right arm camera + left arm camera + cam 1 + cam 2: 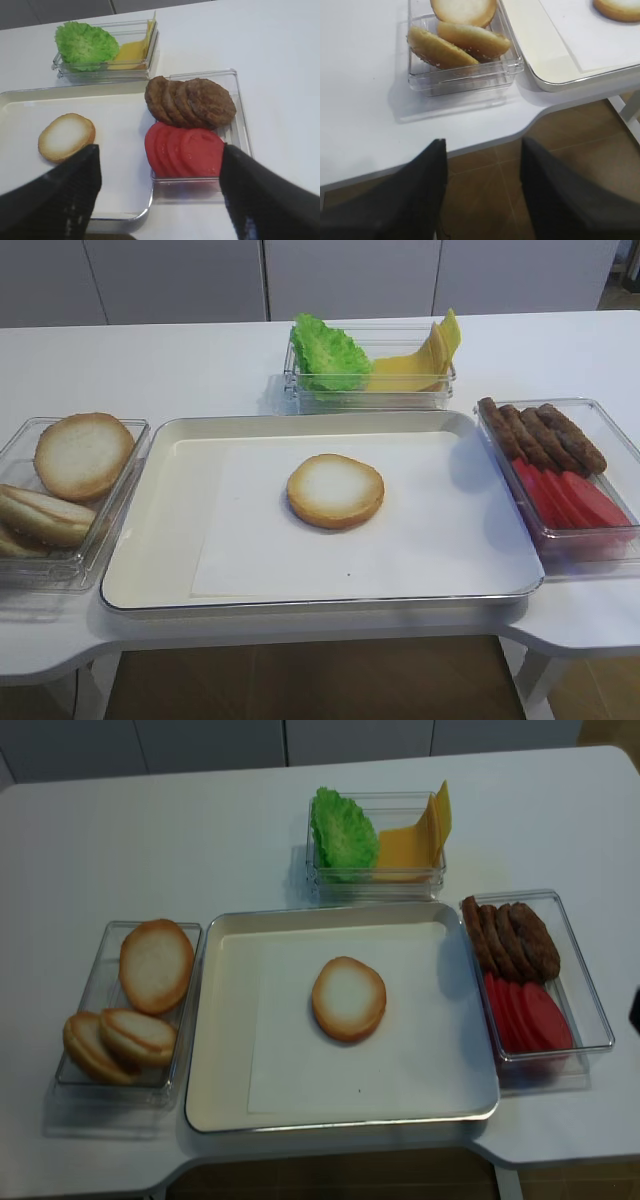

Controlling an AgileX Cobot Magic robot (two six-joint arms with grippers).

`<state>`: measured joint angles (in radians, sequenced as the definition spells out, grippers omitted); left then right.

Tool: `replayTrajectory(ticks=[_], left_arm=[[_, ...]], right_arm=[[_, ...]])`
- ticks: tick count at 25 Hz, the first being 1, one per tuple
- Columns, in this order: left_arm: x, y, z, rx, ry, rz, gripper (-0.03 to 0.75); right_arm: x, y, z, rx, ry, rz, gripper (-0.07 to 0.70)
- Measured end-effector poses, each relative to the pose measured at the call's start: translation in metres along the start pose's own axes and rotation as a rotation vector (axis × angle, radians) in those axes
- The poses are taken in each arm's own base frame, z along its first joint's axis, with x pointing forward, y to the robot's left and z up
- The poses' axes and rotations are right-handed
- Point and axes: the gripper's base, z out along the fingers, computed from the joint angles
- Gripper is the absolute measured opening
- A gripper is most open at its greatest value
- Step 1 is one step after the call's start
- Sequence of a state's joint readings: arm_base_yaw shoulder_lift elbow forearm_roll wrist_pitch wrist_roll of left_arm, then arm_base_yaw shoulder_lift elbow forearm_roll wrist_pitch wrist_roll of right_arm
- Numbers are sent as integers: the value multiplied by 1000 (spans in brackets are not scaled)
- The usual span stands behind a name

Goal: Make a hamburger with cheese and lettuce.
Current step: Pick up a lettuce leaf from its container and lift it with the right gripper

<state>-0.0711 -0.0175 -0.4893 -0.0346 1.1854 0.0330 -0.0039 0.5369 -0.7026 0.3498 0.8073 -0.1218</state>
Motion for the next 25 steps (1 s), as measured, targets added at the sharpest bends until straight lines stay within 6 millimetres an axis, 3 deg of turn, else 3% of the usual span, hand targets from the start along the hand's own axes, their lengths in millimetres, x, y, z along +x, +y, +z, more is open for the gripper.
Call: replayTrajectory(ticks=[13,17,25], left_arm=[[0,0,0,0,0,0,350],[0,0,0,0,0,0,350],[0,0,0,0,0,0,350]], right_arm=[[-88,-1,88,-98,131,64,543],[-107,0,111,-123,137,78,496],[-133,43,153,-237,110,-29,480]])
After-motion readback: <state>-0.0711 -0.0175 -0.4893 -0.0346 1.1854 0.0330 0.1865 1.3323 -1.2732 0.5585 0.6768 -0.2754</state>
